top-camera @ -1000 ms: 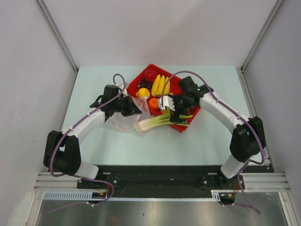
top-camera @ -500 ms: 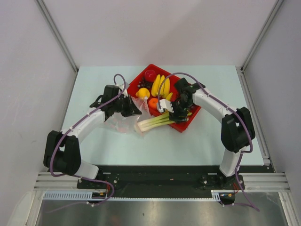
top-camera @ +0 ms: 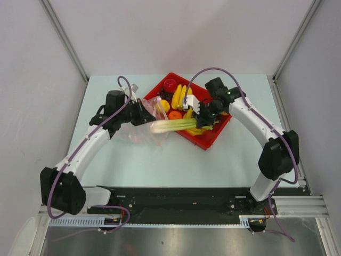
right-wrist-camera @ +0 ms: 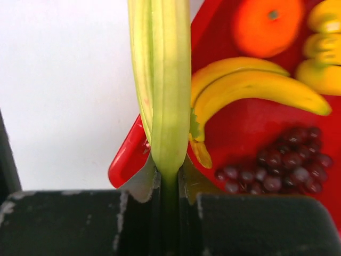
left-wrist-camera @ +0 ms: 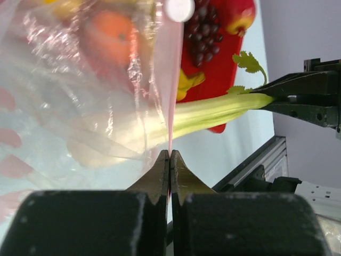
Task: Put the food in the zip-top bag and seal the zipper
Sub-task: Place the fake vegetable in the zipper food storage bag.
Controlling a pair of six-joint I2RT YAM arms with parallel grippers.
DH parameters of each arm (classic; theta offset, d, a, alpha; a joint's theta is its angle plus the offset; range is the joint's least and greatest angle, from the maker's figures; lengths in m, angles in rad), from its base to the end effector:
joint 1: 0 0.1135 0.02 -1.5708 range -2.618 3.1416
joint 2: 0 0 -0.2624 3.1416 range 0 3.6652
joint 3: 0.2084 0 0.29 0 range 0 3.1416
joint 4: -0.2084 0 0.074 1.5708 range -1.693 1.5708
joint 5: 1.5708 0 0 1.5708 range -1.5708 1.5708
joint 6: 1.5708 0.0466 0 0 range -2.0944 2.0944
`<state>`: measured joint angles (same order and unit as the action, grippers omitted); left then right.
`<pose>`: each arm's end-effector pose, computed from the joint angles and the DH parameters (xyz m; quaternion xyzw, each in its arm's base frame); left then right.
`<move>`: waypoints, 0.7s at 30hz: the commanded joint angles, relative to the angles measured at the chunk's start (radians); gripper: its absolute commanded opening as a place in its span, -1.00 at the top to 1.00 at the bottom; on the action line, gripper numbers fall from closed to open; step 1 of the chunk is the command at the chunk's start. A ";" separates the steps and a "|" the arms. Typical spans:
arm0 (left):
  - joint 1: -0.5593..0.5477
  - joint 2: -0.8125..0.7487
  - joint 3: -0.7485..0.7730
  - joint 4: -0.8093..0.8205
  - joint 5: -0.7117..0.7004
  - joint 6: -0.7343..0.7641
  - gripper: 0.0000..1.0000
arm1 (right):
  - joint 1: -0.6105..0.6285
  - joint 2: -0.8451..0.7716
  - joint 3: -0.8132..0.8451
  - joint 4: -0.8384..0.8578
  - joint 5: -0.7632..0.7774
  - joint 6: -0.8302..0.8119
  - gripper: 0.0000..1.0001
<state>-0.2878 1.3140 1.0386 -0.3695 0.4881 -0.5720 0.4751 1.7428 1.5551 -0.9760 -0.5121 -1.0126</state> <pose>0.3148 -0.1160 0.2787 -0.0161 0.8748 -0.3771 0.3038 0.3455 0.2034 0.2728 -0.6792 0.6625 0.1872 0.2544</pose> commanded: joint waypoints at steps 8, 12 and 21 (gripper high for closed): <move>0.049 -0.110 0.058 -0.002 0.061 -0.040 0.99 | 0.031 -0.169 0.039 0.135 -0.074 0.330 1.00; 0.039 -0.114 0.048 0.066 0.099 -0.080 0.99 | 0.098 -0.158 0.034 0.164 -0.069 0.364 1.00; 0.010 -0.108 -0.002 0.195 0.191 -0.224 0.99 | 0.232 -0.102 0.045 0.405 -0.013 0.642 1.00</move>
<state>-0.2657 1.2156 1.0531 -0.2718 0.6113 -0.7033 0.6949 1.6131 1.5692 -0.7620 -0.5453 -0.5705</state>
